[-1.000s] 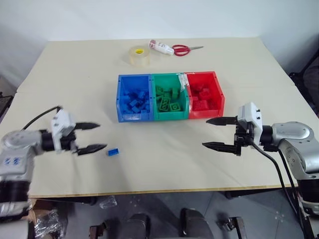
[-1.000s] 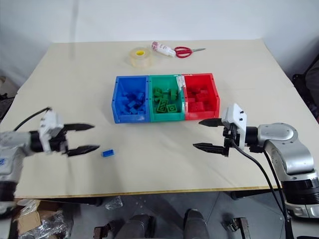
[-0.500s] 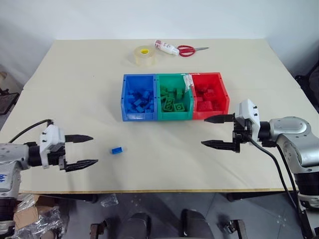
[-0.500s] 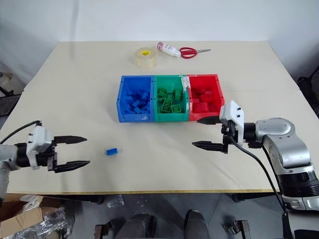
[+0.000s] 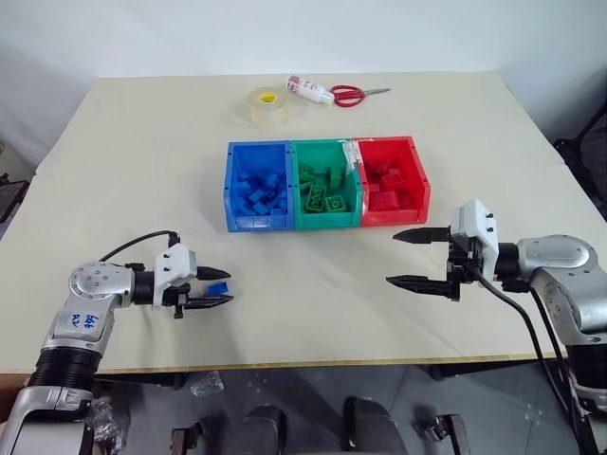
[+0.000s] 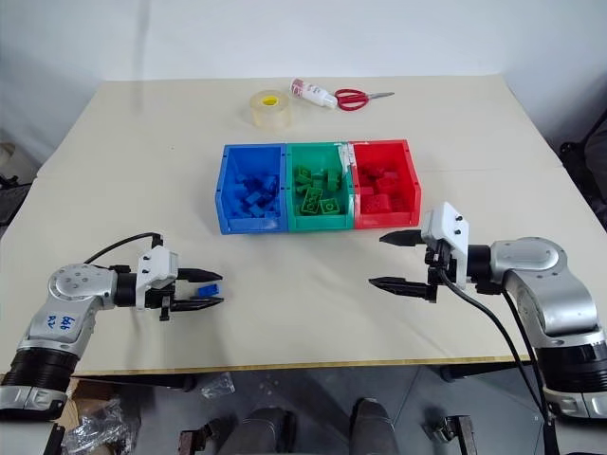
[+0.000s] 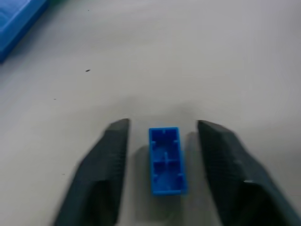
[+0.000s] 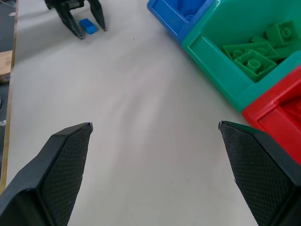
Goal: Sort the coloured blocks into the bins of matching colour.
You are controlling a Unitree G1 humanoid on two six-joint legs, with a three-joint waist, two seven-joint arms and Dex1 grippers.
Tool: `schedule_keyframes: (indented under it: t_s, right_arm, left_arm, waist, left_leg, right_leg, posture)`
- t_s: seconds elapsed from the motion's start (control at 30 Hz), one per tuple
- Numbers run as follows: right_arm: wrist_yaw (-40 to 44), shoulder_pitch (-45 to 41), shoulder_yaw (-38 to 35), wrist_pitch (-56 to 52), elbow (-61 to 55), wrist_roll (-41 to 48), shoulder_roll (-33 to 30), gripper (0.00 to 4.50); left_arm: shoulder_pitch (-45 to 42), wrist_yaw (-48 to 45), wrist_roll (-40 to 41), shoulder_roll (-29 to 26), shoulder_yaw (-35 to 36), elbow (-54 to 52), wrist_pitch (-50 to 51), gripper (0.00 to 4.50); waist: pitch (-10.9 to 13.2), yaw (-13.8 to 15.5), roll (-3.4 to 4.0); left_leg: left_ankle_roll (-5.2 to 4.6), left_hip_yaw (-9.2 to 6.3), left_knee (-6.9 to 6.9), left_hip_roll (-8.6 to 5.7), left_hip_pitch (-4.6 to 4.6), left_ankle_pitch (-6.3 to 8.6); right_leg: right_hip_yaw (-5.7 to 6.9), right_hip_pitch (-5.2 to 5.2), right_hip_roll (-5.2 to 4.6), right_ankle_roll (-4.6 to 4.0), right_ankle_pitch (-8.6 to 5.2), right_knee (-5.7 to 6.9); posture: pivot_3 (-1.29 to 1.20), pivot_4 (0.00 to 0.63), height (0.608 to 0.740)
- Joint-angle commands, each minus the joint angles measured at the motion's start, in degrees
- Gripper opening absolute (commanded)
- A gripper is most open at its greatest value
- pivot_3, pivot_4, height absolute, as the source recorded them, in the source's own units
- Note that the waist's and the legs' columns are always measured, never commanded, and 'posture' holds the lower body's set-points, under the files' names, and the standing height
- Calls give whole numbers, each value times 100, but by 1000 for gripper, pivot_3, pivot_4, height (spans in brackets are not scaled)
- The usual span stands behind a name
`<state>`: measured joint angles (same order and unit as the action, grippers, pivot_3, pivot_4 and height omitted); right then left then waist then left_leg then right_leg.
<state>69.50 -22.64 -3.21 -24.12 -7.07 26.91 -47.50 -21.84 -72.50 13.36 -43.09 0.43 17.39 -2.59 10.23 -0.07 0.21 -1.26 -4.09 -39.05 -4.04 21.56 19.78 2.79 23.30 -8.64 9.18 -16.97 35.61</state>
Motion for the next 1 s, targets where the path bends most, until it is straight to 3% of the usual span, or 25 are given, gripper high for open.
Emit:
schedule_keyframes:
  t_s: [0.03, 0.1, 0.33, 0.53, 0.7, 0.93, 1.0]
  right_arm:
    - [-83, 91, -289, -26, -290, 139, -114, 4500]
    - [-122, 137, -324, -36, -335, 148, -113, 4500]
    - [-232, 239, -416, -54, -436, 155, -84, 4500]
    - [-313, 245, -395, -29, -452, 151, -32, 4500]
    - [-416, 296, -435, -35, -538, 197, -22, 4500]
    - [-484, 385, -491, -23, -569, 226, -80, 4500]
    - [-477, 366, -483, -14, -537, 225, -90, 4500]
  left_arm:
    - [-116, -205, 106, -97, 46, 52, -41, 989]
    - [-237, -246, 151, -81, 63, 59, -1, 419]
    - [-1403, 360, 240, 315, 138, 50, 671, 421]
    - [-3147, 1569, -475, 989, -67, 1800, 559, 421]
    - [-3712, 1803, -683, 1328, -135, 2665, 294, 2082]
    - [-3705, 1381, -484, 1241, 75, 2743, 21, 4182]
    - [-3634, 1174, -333, 1167, 191, 2614, 15, 4493]
  waist:
    - [0, 0, 0]
    - [0, 0, 0]
    - [0, 73, -1]
    - [0, 132, -7]
    - [0, 91, -8]
    - [2, 11, -11]
    - [2, 3, -11]
  left_leg:
    - [0, 0, 0, 0, 0, 0]
    - [0, 0, 0, -1, 0, 0]
    - [-1, -2, -10, -6, 2, 0]
    - [-1, 3, -18, -25, 4, 0]
    - [-1, 9, -7, -26, 4, 0]
    - [-1, 10, -9, -23, 8, 0]
    - [-1, 10, -9, -22, 8, 0]
  right_leg:
    - [0, 0, 0, 0, 0, 0]
    - [-1, 0, 0, 0, 0, 0]
    - [-1, -5, -3, 1, 1, 1]
    - [4, -6, 1, 3, 1, 4]
    - [8, 3, 2, 3, 1, 5]
    - [15, 9, 2, 3, 1, 6]
    - [15, 9, 2, 3, 1, 6]
  posture:
    - [0, 150, 740]
    - [0, 150, 740]
    - [0, 150, 740]
    - [0, 150, 740]
    - [0, 150, 740]
    - [0, 150, 740]
    - [0, 150, 740]
